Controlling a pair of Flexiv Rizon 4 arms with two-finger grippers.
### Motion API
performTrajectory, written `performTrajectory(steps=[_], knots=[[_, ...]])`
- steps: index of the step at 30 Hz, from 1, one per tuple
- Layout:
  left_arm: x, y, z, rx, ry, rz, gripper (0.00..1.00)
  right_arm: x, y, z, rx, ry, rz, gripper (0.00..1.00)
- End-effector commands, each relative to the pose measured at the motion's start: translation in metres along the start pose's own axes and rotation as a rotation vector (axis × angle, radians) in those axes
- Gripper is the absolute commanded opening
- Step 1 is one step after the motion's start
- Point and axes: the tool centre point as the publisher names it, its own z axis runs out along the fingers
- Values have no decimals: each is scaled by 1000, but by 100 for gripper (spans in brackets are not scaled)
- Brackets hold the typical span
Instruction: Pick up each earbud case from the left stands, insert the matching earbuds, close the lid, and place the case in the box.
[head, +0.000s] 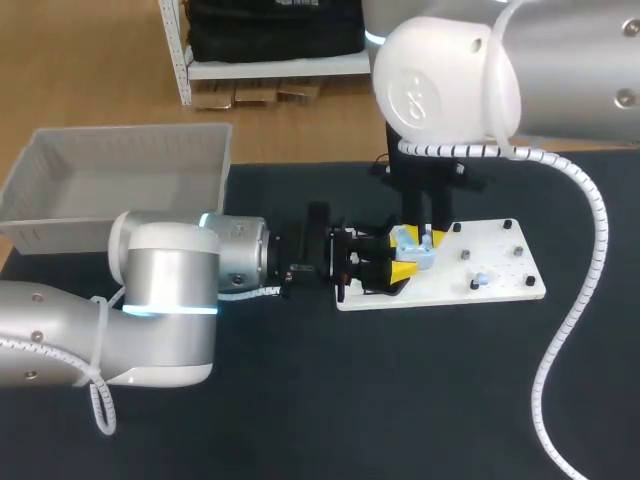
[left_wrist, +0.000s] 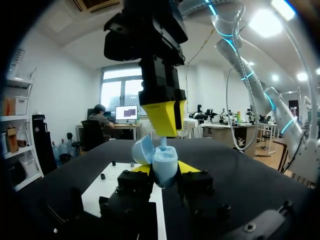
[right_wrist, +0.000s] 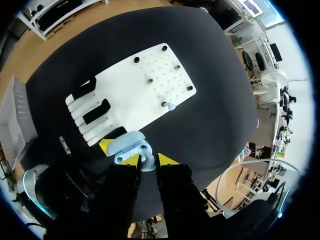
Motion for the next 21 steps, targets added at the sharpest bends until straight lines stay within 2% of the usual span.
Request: performTrajectory(steps=[1,21], knots=[[0,1,0,1,3,-1,0,-2,2,0,5,4,-1,0],[0,1,0,1,3,-1,0,-2,2,3,17,11,-4,0]])
